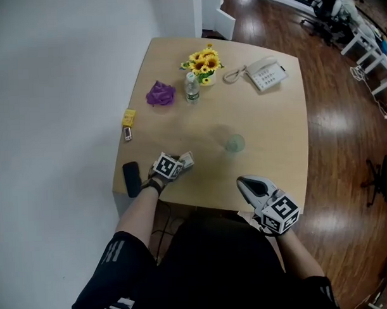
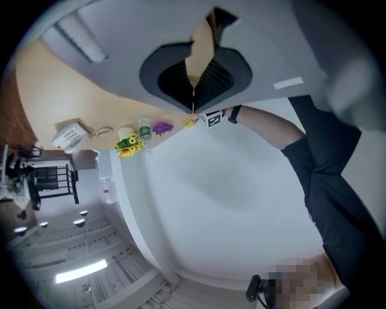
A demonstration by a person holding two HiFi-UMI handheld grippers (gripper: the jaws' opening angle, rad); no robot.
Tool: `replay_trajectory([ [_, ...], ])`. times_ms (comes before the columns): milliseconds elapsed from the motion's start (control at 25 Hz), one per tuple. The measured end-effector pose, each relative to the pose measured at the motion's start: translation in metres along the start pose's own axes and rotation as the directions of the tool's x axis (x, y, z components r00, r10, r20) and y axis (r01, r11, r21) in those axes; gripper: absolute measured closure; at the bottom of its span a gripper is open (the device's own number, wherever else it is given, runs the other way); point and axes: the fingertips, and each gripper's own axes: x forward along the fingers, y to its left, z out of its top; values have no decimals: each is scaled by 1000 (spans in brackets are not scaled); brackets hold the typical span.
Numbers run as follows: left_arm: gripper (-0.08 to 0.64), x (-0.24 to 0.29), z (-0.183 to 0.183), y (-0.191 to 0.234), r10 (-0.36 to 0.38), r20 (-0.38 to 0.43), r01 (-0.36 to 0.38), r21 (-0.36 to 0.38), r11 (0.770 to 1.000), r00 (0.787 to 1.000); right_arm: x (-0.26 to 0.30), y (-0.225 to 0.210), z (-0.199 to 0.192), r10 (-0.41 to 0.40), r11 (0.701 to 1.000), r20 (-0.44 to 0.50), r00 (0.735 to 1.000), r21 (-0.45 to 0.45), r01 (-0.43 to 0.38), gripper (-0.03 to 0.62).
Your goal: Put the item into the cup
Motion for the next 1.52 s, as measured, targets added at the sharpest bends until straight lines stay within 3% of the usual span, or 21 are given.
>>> replay_trajectory([
  [280,529,-1,0,-2,43,9,-43,40,998,999,-7,-9,-1,-9,1000,0,1000,17,9,580],
  [600,559,-28,25,-10,86,115,-98,106,990,990,-17,-19,0,-37,999,14,999,15,37,580],
  [840,560,-67,89,-29,114,274,-181,235,955,955,-26,-20,5,-51,999,36,998,5,51,580],
  [1120,561,-89,181,-87,31,404,-196,373,907,914,-35,-25,13,-72,997,52,996,-17,73,580],
  [1280,561,-72,209,-119,-19,387,-168,442,881,922,-42,-29,19,-78,996,79,994,-24,80,580],
  [1520,560,-18,209,-149,-42,277,-114,521,846,960,-58,-37,19,-105,994,93,990,-10,107,580],
])
